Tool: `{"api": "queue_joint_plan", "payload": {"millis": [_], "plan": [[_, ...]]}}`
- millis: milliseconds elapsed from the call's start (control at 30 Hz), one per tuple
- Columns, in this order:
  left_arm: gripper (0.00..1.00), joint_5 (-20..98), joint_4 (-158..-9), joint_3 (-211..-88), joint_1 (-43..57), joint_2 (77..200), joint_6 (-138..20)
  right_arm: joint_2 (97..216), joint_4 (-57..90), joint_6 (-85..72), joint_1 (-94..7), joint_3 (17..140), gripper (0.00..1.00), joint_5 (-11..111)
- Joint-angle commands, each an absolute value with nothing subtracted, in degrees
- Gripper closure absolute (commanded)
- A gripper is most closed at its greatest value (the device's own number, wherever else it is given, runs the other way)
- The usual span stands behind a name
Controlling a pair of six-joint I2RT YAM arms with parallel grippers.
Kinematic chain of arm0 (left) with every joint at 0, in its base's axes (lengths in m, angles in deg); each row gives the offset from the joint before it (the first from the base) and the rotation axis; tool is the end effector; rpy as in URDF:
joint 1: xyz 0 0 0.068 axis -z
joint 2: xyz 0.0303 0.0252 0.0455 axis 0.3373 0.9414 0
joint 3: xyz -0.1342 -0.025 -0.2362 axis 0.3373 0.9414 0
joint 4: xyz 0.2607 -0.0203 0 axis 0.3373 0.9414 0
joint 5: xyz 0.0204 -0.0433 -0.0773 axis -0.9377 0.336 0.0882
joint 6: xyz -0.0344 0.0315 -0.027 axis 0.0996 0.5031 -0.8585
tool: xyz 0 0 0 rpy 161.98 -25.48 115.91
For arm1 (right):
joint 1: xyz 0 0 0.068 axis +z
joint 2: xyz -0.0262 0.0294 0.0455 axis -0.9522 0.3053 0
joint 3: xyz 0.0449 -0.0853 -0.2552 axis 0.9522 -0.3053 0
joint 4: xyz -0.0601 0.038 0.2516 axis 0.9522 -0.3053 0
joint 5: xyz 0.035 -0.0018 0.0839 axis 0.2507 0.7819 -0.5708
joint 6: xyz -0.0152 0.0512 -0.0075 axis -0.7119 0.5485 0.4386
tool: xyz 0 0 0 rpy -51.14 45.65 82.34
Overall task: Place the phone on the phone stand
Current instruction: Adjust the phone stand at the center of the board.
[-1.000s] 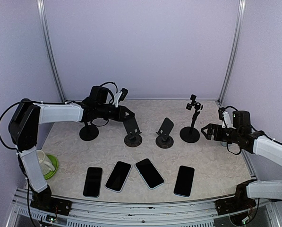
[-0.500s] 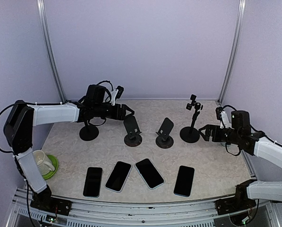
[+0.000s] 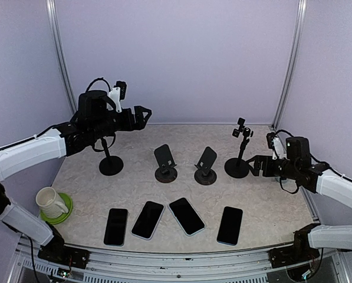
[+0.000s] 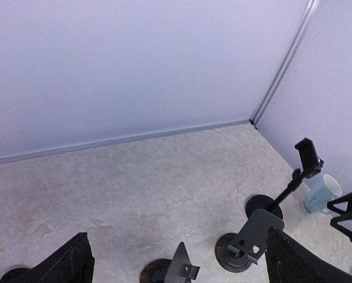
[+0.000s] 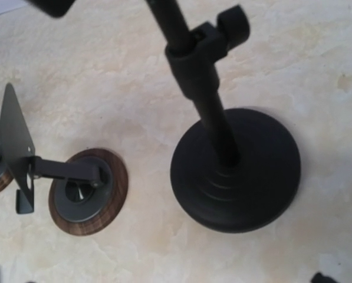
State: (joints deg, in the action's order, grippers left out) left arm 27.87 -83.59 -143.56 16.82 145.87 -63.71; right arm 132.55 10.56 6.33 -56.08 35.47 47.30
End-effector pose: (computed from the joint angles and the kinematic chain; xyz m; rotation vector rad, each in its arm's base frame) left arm 0.2771 -0.2032 0.3389 0.2883 1.8320 -0.6129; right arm 0.2079 0.0670 0.2304 -0.0449 2.1586 0.5591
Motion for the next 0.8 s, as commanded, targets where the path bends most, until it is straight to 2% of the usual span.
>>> {"api": "queue_joint_plan", "payload": {"millis": [0, 233, 467, 767], "plan": [[0.01, 14.31, -78.79, -143.48, 14.77, 141.31, -66.89, 133.54, 11.77, 6.41, -54.91, 36.28, 0.0, 48.28], [0.01, 9.79, -68.28, -146.07, 7.07, 141.6, -73.09, 133.27, 11.81, 6.41, -54.68, 35.78, 0.0, 48.89], [0.02, 20.96, -69.86, -142.72, -1.33, 140.97, -75.66, 133.34, 11.71, 6.4, -54.64, 35.5, 0.0, 49.19], [0.08, 31.71, -77.98, -134.73, -9.15, 141.14, -80.16, 132.63, 11.52, 6.14, -54.64, 34.75, 0.0, 49.47]]}}
